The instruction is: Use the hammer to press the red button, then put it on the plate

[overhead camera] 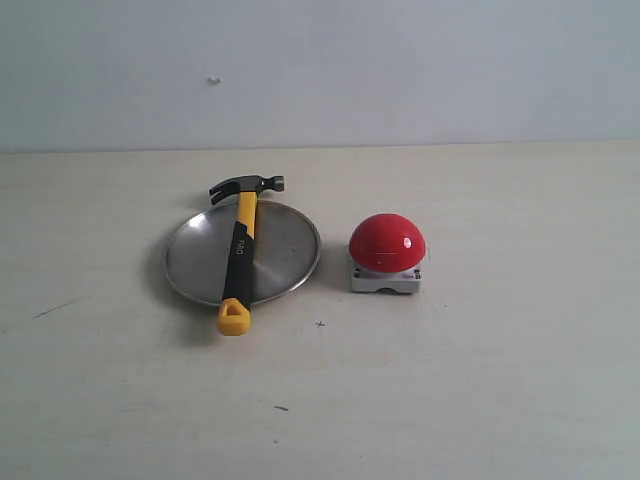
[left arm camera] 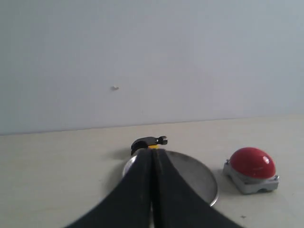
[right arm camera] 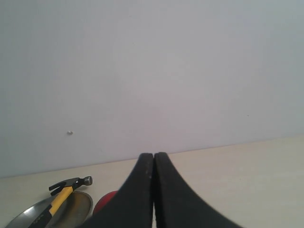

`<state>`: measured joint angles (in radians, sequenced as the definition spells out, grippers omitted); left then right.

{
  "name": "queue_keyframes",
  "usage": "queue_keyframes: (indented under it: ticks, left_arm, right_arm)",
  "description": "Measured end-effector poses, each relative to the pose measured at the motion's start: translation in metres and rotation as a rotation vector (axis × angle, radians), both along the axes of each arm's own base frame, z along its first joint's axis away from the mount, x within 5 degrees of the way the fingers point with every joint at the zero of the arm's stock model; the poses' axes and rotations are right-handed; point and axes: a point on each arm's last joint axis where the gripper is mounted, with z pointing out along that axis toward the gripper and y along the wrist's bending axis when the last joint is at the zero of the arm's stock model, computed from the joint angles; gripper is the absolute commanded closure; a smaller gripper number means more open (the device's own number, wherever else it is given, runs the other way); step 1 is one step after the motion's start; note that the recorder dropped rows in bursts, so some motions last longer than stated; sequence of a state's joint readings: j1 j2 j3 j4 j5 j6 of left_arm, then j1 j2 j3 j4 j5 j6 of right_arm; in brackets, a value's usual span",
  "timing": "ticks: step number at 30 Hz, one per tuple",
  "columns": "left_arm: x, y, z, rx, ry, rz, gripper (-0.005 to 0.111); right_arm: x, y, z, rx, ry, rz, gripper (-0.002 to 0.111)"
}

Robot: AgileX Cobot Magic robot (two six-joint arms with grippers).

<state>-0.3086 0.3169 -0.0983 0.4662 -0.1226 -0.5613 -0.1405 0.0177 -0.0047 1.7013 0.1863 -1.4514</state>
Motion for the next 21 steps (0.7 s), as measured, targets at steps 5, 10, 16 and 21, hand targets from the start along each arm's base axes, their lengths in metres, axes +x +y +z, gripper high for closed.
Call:
queue_keyframes:
  ticks: [5, 10, 16, 21]
  left_arm:
    - [-0.005, 0.007, -0.017, 0.05, -0.017, 0.061, 0.107]
    - [-0.007, 0.018, -0.024, 0.051, -0.025, 0.196, 0.107]
    - [-0.007, 0.026, -0.026, 0.013, 0.003, 0.304, 0.107]
    - [-0.007, 0.026, -0.027, 0.006, 0.008, 0.307, 0.107]
  right_arm:
    - [0.0, 0.0, 0.0, 0.0, 0.0, 0.0, 0.108]
    - [0.0, 0.0, 0.0, 0.0, 0.0, 0.0, 0.108]
    - [0.0, 0.0, 0.0, 0.0, 0.0, 0.0, 0.108]
    - [0.0, 0.0, 0.0, 0.0, 0.0, 0.0, 0.108]
